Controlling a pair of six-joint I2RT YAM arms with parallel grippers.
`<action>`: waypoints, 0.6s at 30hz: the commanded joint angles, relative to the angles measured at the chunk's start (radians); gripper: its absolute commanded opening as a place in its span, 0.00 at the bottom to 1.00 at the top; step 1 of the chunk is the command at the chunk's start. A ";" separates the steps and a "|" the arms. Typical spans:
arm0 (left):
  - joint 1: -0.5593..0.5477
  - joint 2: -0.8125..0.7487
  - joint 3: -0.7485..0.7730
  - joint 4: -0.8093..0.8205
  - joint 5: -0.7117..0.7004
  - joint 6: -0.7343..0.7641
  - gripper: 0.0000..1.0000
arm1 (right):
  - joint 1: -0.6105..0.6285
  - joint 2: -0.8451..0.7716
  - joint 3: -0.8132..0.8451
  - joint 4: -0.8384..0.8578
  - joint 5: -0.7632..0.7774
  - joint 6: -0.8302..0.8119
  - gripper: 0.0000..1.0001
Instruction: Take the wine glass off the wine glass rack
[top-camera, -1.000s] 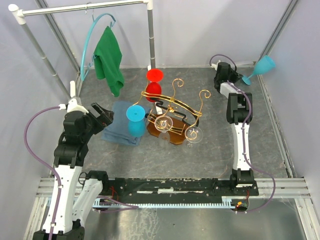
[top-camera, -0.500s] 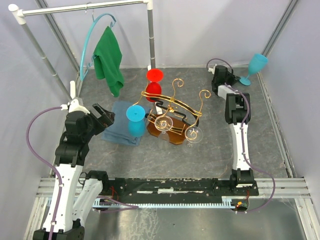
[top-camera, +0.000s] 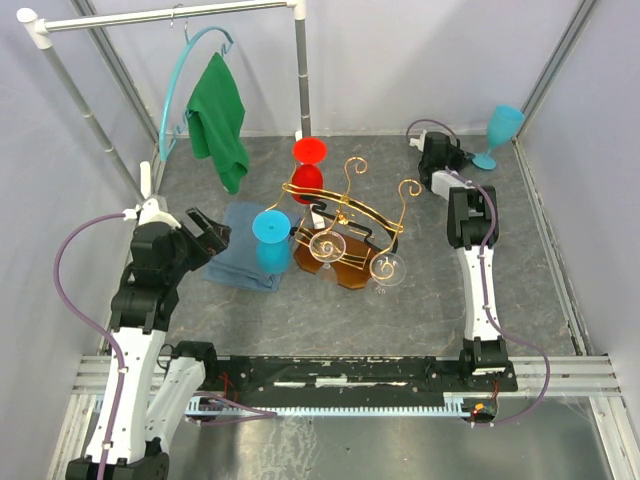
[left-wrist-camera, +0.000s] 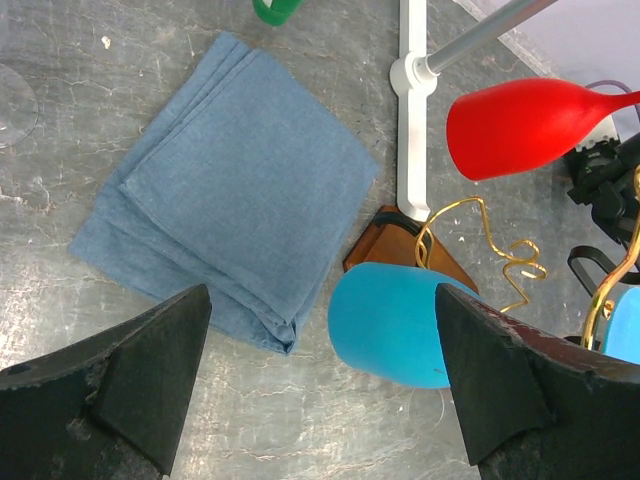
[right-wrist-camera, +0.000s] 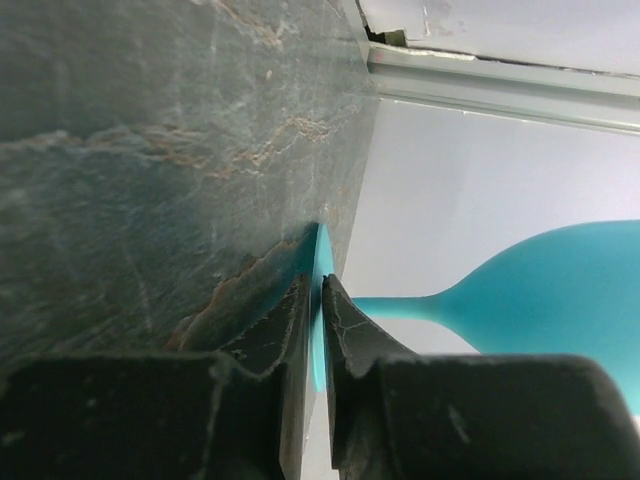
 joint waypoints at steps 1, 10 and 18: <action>-0.002 0.001 -0.003 0.020 0.016 0.011 0.99 | 0.023 0.016 0.025 -0.014 -0.022 0.004 0.21; -0.002 0.014 0.026 0.014 -0.009 0.025 0.99 | 0.043 0.039 0.050 -0.029 -0.017 0.002 0.28; -0.003 0.014 0.014 0.014 0.001 0.019 0.99 | 0.059 0.003 0.032 -0.062 0.008 0.024 0.48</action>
